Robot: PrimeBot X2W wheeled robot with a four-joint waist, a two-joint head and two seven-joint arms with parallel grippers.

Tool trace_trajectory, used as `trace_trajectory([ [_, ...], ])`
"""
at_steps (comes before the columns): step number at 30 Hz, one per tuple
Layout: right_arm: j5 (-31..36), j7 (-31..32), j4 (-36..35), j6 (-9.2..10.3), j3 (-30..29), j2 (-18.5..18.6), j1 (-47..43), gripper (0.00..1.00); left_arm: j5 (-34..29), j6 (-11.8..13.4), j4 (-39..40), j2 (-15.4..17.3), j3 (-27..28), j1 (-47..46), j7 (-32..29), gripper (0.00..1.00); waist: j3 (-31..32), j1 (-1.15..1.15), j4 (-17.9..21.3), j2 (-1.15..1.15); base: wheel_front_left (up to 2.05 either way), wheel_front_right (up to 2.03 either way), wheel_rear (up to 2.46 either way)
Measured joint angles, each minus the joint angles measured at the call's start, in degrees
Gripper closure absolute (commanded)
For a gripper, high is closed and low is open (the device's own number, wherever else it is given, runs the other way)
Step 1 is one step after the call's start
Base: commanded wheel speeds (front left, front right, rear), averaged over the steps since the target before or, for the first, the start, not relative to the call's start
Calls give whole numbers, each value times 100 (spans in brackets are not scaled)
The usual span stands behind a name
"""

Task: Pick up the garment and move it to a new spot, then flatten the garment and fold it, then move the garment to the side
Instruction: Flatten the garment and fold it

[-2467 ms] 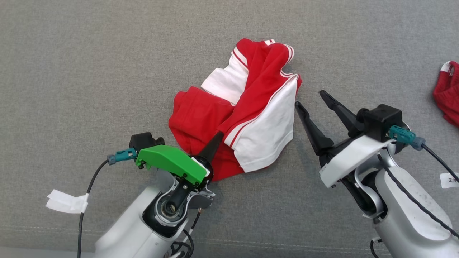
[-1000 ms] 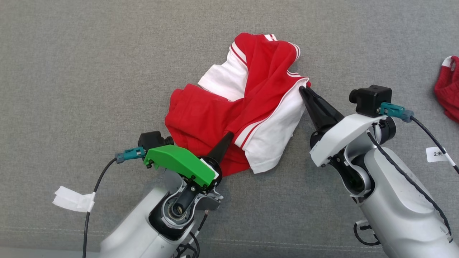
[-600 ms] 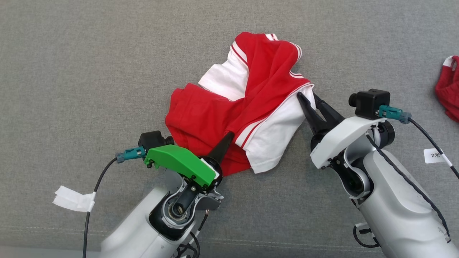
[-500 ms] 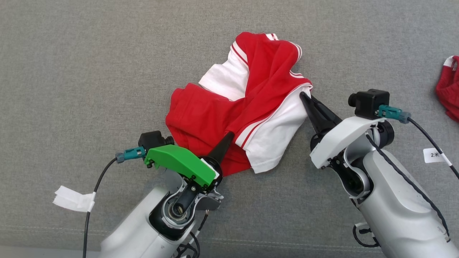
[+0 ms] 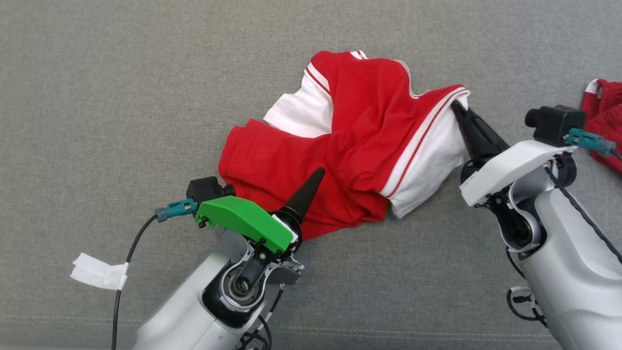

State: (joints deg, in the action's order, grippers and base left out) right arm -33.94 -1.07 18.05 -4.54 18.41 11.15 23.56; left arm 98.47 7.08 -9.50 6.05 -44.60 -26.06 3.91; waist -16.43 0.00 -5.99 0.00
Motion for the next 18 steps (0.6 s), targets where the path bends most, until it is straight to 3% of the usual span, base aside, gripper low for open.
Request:
trace_trajectory([
  [11,-155,-40,-200,18,-363,339,-291,100,-212,1,110,248,-196,639,159,0,125,0,120,0,0,0,0],
  [18,-387,-151,-287,169,-866,587,-660,100,-202,3,-112,579,345,973,657,0,258,0,36,0,0,0,0],
])
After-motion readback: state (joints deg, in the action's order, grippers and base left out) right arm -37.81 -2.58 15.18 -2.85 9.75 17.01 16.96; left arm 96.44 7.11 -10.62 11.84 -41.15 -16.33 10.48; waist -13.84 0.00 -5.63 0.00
